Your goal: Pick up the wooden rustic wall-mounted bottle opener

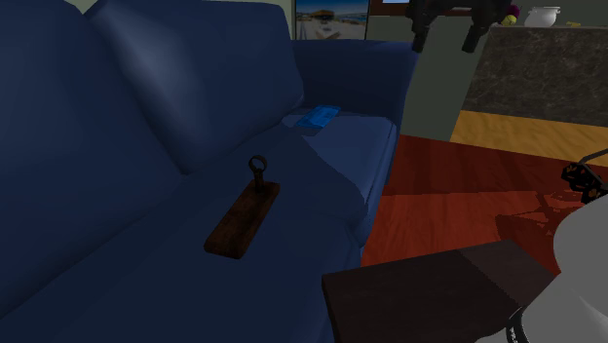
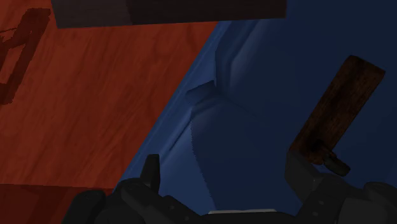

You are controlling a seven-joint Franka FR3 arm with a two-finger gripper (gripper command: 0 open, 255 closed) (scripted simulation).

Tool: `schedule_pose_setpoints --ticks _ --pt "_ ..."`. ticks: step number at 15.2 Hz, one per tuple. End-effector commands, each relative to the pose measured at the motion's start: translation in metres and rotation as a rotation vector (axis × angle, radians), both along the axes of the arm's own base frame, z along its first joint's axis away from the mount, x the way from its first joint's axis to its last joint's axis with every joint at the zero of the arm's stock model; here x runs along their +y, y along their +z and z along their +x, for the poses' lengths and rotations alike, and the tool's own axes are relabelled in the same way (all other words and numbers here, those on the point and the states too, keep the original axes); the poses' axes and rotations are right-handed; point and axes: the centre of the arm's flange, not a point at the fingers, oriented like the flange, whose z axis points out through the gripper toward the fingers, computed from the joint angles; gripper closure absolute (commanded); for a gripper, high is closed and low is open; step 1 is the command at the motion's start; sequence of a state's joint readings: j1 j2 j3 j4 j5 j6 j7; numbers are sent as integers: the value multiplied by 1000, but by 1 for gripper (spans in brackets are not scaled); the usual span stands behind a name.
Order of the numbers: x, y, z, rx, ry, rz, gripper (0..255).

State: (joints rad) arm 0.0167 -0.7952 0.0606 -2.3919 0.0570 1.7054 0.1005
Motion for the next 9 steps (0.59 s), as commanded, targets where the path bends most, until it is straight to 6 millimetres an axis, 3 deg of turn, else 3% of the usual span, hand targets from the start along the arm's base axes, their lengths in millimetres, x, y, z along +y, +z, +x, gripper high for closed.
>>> schedule_pose_setpoints --ticks 1,9 --pt "0 0 0 0 0 0 0" --pt "62 -62 57 4 29 12 0"
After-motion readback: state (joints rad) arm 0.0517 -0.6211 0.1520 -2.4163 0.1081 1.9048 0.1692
